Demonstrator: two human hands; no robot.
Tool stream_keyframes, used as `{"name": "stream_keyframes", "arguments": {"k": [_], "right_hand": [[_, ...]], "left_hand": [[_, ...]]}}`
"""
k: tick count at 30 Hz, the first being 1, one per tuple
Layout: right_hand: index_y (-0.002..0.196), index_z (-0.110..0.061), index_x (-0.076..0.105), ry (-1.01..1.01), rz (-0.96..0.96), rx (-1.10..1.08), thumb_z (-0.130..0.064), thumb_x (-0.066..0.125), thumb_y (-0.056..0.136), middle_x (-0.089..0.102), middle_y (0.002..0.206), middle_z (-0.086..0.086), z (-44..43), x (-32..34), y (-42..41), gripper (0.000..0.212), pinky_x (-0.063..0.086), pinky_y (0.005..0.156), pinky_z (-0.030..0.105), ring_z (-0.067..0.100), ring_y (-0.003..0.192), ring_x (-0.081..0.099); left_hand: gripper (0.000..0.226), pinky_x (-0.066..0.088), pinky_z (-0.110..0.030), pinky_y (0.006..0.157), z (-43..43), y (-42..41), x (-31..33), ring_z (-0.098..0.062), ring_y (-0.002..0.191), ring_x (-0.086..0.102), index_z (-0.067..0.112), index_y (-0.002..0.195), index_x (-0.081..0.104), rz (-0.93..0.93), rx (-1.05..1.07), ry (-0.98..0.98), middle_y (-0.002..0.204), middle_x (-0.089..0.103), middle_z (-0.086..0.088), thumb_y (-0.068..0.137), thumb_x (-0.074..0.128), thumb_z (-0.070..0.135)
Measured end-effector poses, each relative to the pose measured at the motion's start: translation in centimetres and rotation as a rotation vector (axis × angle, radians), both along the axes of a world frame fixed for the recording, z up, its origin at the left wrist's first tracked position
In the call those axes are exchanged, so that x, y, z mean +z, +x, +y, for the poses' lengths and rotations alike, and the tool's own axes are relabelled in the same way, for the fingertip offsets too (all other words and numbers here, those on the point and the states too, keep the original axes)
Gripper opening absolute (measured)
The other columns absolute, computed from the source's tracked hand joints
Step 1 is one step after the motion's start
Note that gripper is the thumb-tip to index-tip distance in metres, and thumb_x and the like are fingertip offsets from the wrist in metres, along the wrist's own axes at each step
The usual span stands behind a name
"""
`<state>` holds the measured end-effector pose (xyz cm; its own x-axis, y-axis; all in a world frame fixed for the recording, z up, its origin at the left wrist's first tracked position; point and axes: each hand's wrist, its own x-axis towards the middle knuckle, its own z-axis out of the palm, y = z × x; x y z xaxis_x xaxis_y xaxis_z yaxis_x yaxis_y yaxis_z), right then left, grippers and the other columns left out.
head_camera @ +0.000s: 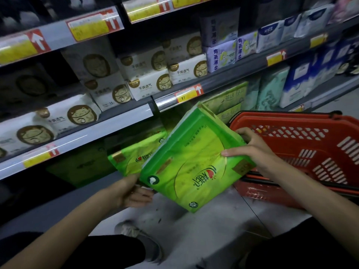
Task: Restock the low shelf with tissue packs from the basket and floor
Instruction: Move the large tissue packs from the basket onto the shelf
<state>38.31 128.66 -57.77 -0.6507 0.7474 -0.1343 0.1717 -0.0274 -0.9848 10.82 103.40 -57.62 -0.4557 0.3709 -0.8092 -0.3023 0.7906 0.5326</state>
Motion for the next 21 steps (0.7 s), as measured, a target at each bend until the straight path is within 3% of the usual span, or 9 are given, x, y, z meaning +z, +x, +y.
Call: {"name": "stream_keyframes", "arguments": {"k": [3, 5, 9, 13, 17, 21], "right_hand": [[0.109, -0.023, 0.061, 0.026, -0.013, 0.003, -0.035, 0.100, 0.035, 0.072, 0.109, -0.002, -0.2, 0.0, -0.6, 0.084, 0.055, 0.072, 0.033, 0.018, 0.094, 0.073], [0.107, -0.022, 0.061, 0.062, -0.048, 0.022, -0.034, 0.101, 0.034, 0.072, 0.108, -0.002, -0.5, -0.2, -1.2, 0.084, 0.054, 0.073, 0.033, 0.017, 0.095, 0.072], [0.107, -0.027, 0.058, 0.121, -0.125, 0.069, -0.025, 0.104, 0.038, 0.070, 0.108, -0.002, -1.1, -0.9, -2.4, 0.084, 0.058, 0.077, 0.039, 0.019, 0.098, 0.069], [0.106, -0.028, 0.055, 0.186, -0.185, 0.101, -0.026, 0.105, 0.039, 0.070, 0.107, -0.002, -1.9, -1.0, -3.6, 0.083, 0.058, 0.083, 0.044, 0.018, 0.097, 0.068], [0.104, -0.031, 0.055, 0.199, -0.217, 0.107, -0.036, 0.104, 0.032, 0.070, 0.105, -0.005, -2.1, -1.0, -4.4, 0.086, 0.059, 0.081, 0.047, 0.017, 0.096, 0.069], [0.107, -0.030, 0.055, 0.254, -0.219, 0.112, -0.032, 0.104, 0.036, 0.067, 0.107, -0.007, -2.3, -0.6, -5.1, 0.087, 0.058, 0.084, 0.046, 0.015, 0.097, 0.066]], "left_hand": [[0.042, 0.059, -0.034, 0.061, 0.0, -1.5, 0.9, -0.027, 0.069, 0.072, 0.005, 0.121, 0.065, 0.280, -0.071, 0.049, 0.091, 0.076, -0.018, 0.107, 0.051, 0.042], [0.037, 0.058, -0.038, 0.076, 0.3, -1.9, 2.0, -0.023, 0.082, 0.072, 0.019, 0.120, 0.063, 0.487, -0.260, 0.091, 0.103, 0.074, -0.013, 0.100, 0.058, 0.050], [0.095, 0.052, -0.035, 0.093, 1.3, -0.8, 5.0, -0.010, 0.107, 0.063, 0.039, 0.142, 0.045, 0.817, -0.677, 0.226, 0.120, 0.064, 0.007, 0.065, 0.061, 0.092], [0.108, 0.045, -0.038, 0.109, 3.8, 1.3, 6.5, -0.014, 0.132, 0.052, 0.040, 0.157, 0.028, 0.999, -0.940, 0.246, 0.149, 0.049, 0.008, 0.069, 0.071, 0.083], [0.131, 0.046, -0.044, 0.110, 5.9, 2.1, 6.6, -0.023, 0.136, 0.049, 0.027, 0.163, 0.014, 1.159, -1.061, 0.172, 0.158, 0.041, -0.001, 0.061, 0.071, 0.088], [0.128, 0.039, -0.047, 0.115, 7.2, 2.0, 6.9, -0.033, 0.140, 0.043, 0.037, 0.163, 0.005, 1.355, -1.218, 0.080, 0.156, 0.038, -0.012, 0.064, 0.066, 0.090]]}}
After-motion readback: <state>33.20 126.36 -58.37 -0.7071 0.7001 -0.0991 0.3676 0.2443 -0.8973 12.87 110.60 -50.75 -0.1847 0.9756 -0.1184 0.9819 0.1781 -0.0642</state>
